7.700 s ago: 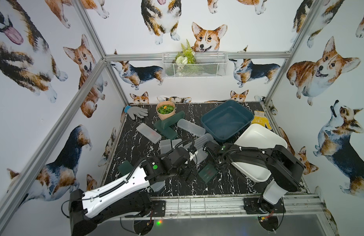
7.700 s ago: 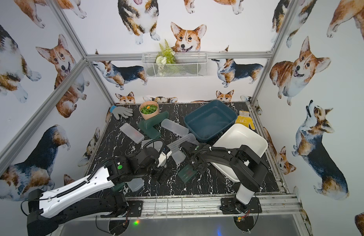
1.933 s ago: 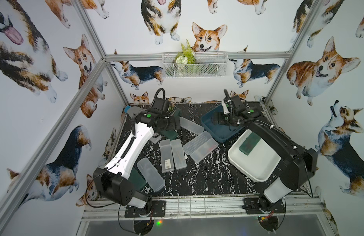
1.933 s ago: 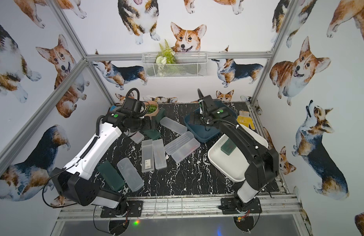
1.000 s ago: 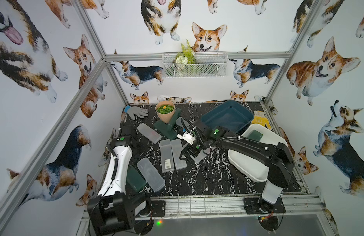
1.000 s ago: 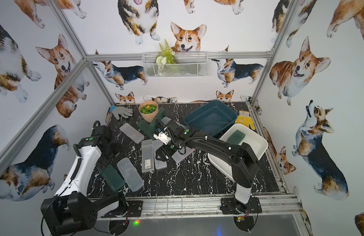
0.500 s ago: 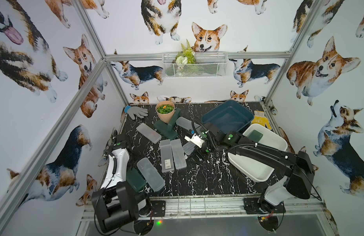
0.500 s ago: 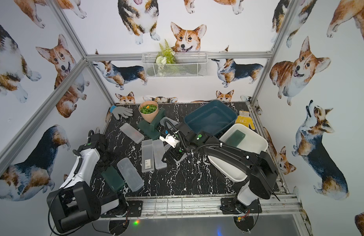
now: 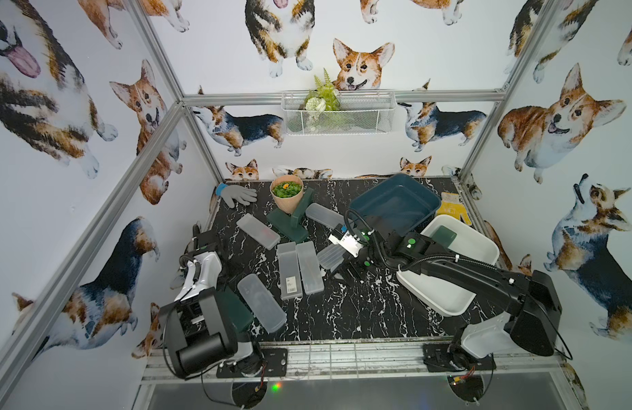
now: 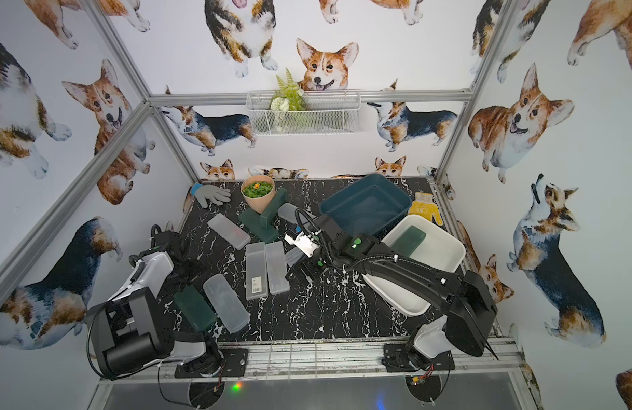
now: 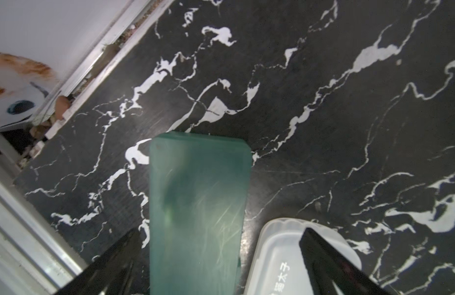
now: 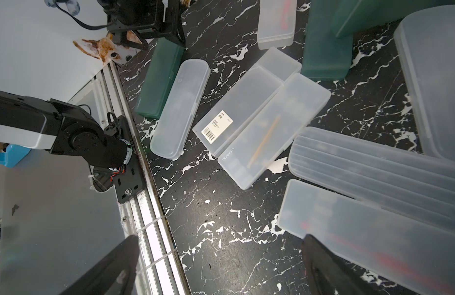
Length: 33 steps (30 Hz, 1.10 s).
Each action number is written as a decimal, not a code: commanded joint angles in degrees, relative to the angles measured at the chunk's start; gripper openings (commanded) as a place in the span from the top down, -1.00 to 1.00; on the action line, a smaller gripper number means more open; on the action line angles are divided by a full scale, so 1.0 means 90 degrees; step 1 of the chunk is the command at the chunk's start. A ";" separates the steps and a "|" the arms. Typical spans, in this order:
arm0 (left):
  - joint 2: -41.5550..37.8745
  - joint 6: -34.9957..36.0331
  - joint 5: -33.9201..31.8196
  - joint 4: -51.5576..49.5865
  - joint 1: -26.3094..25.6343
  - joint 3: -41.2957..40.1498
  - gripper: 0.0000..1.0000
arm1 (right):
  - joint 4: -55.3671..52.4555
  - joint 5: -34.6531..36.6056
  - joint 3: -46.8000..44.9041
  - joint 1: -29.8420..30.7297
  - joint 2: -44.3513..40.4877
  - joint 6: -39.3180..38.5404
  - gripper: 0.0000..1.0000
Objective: Place the pencil cases by color into the storage box
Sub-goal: Pick up the pencil case from the center of the board.
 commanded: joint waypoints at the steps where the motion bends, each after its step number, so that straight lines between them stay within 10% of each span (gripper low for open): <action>1: 0.0063 0.0105 0.0385 0.0435 0.0209 -0.0065 -0.99 | 0.0410 0.0124 -0.0180 -0.0001 -0.0176 0.0112 -1.00; 33: 0.0457 -0.0113 0.0619 0.0865 0.0891 -0.0509 -0.95 | 0.0637 0.0295 -0.0544 -0.0021 -0.0106 0.0326 -1.00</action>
